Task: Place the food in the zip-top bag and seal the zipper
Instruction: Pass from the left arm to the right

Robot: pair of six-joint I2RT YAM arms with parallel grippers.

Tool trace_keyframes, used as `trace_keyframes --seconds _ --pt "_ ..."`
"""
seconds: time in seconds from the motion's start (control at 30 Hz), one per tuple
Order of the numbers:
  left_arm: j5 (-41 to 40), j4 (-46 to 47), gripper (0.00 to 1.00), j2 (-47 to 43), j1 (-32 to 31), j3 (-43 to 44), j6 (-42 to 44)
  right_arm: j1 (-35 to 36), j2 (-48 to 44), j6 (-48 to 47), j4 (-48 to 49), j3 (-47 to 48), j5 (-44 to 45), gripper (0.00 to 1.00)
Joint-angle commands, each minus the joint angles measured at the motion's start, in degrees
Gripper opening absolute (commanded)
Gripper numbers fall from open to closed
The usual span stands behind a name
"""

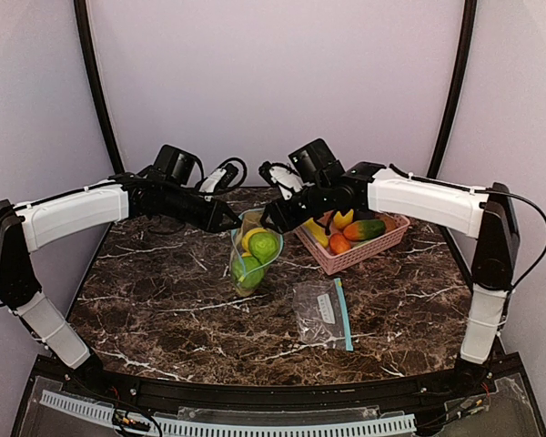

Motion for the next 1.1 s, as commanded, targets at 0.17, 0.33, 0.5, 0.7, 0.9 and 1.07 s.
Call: trace_keyframes --seconds 0.17,0.33,0.5,0.7,0.9,1.07 --pt "-0.01 -0.62 0.01 -0.9 -0.2 -0.25 0.89 -0.15 2.58 2.81 -0.27 2.86 -2.58 0.08" --pt "-0.99 -0.75 0.01 -0.51 -0.2 -0.29 0.99 0.11 -0.32 9.83 -2.68 2.21 -2.83 0.0" --pt "0.93 -0.43 0.22 -0.5 -0.29 -0.25 1.56 0.9 -4.88 22.97 -3.89 -1.32 0.27 0.0" --pt "-0.06 0.55 0.79 -4.47 -2.83 -1.2 4.56 1.63 -8.88 37.31 -0.04 -8.14 4.39 0.0" --pt "-12.05 1.98 0.93 -11.57 -9.43 -7.96 3.22 2.02 -9.87 47.01 2.3 -11.05 9.72 0.0" --pt "-13.98 13.68 0.96 -18.66 -14.18 -23.6 -9.8 2.05 -9.45 50.99 1.25 -10.96 12.18 0.0"
